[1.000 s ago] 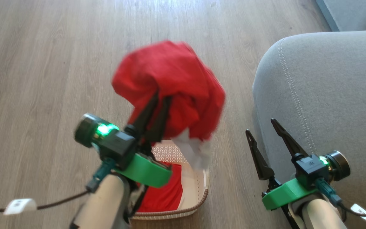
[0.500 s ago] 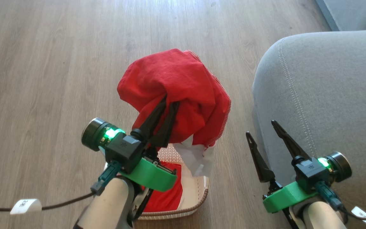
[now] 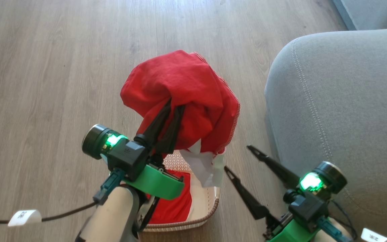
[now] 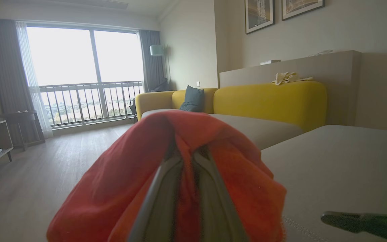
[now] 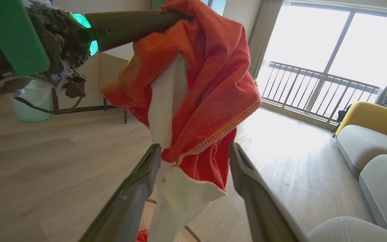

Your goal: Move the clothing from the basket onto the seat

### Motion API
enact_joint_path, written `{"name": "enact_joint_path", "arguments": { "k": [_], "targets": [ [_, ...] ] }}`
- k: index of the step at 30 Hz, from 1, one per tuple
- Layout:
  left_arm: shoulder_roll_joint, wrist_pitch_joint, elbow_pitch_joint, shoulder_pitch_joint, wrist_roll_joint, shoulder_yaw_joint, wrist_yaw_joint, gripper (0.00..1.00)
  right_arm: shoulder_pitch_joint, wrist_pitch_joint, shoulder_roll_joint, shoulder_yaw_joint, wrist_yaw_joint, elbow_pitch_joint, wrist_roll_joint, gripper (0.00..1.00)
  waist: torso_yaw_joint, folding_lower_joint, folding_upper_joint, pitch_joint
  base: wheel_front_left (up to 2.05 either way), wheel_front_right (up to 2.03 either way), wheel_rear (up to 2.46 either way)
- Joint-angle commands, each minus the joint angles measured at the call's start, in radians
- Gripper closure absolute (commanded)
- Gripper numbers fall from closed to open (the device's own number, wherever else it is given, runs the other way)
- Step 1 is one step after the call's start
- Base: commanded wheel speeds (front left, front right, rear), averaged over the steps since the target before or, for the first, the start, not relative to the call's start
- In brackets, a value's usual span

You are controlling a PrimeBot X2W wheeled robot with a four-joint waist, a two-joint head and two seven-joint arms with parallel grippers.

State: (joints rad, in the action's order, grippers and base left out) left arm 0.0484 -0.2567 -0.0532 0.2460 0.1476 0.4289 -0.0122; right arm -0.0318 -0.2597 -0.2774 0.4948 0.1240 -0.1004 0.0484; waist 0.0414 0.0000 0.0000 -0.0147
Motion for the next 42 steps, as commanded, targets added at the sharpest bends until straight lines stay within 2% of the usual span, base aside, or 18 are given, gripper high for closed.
{"name": "enact_joint_path", "arguments": {
  "k": [1, 4, 11, 20, 29, 35, 37, 38, 39, 42],
  "targets": [
    [0.002, -0.005, -0.033, 0.060, -0.010, -0.030, -0.002, 1.00, -0.043, -0.002, -0.007, 0.006, 0.007, -0.035, -0.003, 0.00, -0.001, 0.0000, 0.0000, 0.000, 0.00, 0.00, 0.00],
    [0.002, -0.005, -0.030, 0.058, -0.005, -0.014, 0.003, 1.00, -0.046, -0.002, 0.023, -0.044, 0.007, -0.016, -0.060, 0.00, -0.006, 0.0000, 0.0000, 0.003, 0.00, 0.00, 0.00],
    [0.002, -0.005, -0.024, 0.055, -0.003, 0.025, 0.021, 1.00, -0.061, -0.002, 0.071, -0.072, 0.007, 0.020, -0.116, 0.00, -0.018, 0.0000, 0.0000, 0.012, 0.00, 0.00, 0.00],
    [0.002, -0.005, -0.015, 0.053, -0.029, 0.107, 0.079, 1.00, -0.102, -0.002, 0.107, -0.123, 0.007, 0.082, -0.170, 0.00, -0.037, 0.0000, 0.0000, 0.006, 0.00, 0.00, 0.00],
    [0.002, -0.005, -0.010, 0.064, -0.046, 0.190, 0.118, 1.00, -0.167, -0.002, 0.071, -0.017, 0.007, 0.150, -0.197, 0.00, -0.055, 0.0000, 0.0000, -0.006, 0.00, 0.00, 0.00],
    [0.002, -0.005, 0.000, 0.065, -0.035, 0.218, 0.128, 1.00, -0.200, -0.002, 0.056, 0.050, 0.007, 0.164, -0.184, 0.00, -0.065, 0.0000, 0.0000, -0.007, 0.00, 0.00, 0.00],
    [0.002, -0.005, 0.002, 0.066, -0.029, 0.223, 0.130, 1.00, -0.201, -0.002, 0.066, 0.043, 0.007, 0.170, -0.165, 0.00, -0.069, 0.0000, 0.0000, -0.006, 0.00, 0.00, 0.00],
    [0.002, -0.005, 0.002, 0.066, -0.026, 0.226, 0.130, 1.00, -0.199, -0.002, 0.075, 0.036, 0.007, 0.174, -0.151, 0.63, -0.072, 0.0000, 0.0000, -0.006, 0.00, 0.00, 0.00],
    [0.002, -0.005, 0.002, 0.066, -0.024, 0.228, 0.131, 1.00, -0.199, -0.002, 0.084, 0.029, 0.007, 0.171, -0.137, 1.00, -0.075, 0.0000, 0.0000, -0.006, 0.00, 0.00, 0.00],
    [0.002, -0.005, 0.002, 0.064, -0.020, 0.230, 0.132, 1.00, -0.195, -0.002, 0.108, 0.004, 0.007, 0.159, -0.104, 1.00, -0.082, 0.0000, 0.0000, -0.006, 0.00, 0.00, 0.00]
  ]
}}
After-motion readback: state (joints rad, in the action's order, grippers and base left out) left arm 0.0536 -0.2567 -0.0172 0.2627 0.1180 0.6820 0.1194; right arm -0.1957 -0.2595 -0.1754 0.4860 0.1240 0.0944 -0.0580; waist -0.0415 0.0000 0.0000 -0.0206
